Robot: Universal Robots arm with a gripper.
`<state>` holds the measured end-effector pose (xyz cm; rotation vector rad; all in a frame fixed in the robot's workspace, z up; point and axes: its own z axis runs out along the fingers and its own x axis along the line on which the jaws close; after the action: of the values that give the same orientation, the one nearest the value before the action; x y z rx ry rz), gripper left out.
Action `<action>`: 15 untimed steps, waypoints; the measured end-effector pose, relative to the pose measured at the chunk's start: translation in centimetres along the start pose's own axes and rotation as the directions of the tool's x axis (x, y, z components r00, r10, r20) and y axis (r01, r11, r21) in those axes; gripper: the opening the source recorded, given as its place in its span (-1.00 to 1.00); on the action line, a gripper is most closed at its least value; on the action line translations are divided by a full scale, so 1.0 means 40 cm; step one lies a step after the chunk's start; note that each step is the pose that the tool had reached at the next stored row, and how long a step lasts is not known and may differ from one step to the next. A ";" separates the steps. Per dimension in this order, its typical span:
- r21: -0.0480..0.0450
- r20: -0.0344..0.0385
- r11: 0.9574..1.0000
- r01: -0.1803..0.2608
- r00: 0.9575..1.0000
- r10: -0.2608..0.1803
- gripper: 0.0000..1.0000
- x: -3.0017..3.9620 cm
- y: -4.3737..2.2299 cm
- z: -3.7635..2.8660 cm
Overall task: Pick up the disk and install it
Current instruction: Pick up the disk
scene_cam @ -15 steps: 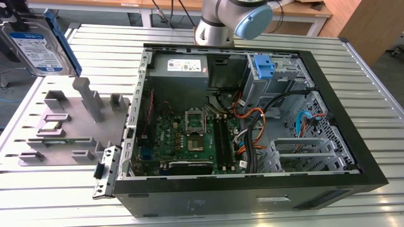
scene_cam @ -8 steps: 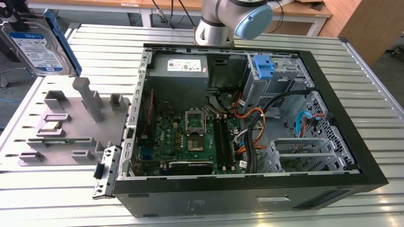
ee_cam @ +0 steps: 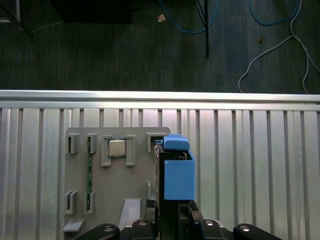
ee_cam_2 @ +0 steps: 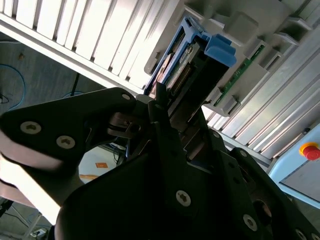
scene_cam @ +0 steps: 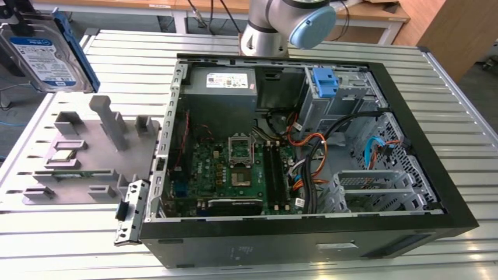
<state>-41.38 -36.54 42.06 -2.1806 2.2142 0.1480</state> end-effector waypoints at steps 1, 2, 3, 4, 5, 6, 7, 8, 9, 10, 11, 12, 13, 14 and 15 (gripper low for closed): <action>0.000 0.000 1.000 0.000 1.000 0.000 -0.31 0.000 0.000 -0.003; 0.000 0.000 1.000 0.000 1.000 0.000 -0.31 0.000 0.000 -0.005; 0.000 0.000 1.000 0.000 1.000 0.000 -0.31 -0.001 0.000 -0.008; 0.000 0.000 1.000 0.000 1.000 0.000 -0.31 -0.001 0.001 -0.011; 0.000 0.000 1.000 0.000 1.000 0.000 -0.31 -0.001 0.001 -0.014; 0.000 0.000 1.000 0.000 1.000 0.000 -0.31 -0.001 0.001 -0.016; 0.000 0.000 1.000 0.000 1.000 0.000 -0.31 -0.002 0.001 -0.019; 0.000 0.000 1.000 0.000 1.000 0.000 -0.31 -0.002 0.001 -0.022; 0.000 0.000 1.000 0.000 1.000 0.000 -0.31 -0.002 0.001 -0.025; 0.000 0.000 1.000 0.000 1.000 0.000 -0.31 -0.002 0.001 -0.028; 0.000 0.000 1.000 0.000 1.000 0.000 -0.31 -0.003 0.002 -0.031; 0.000 0.000 1.000 0.000 1.000 0.000 -0.31 -0.003 0.002 -0.033; 0.000 0.000 1.000 0.000 1.000 0.000 -0.31 -0.003 0.002 -0.034; 0.000 0.000 1.000 0.000 1.000 0.000 -0.31 -0.003 0.002 -0.035; 0.000 0.000 1.000 0.000 1.000 0.000 -0.31 -0.003 0.002 -0.035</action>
<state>-41.37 -36.54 43.49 -2.1806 2.2140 0.1480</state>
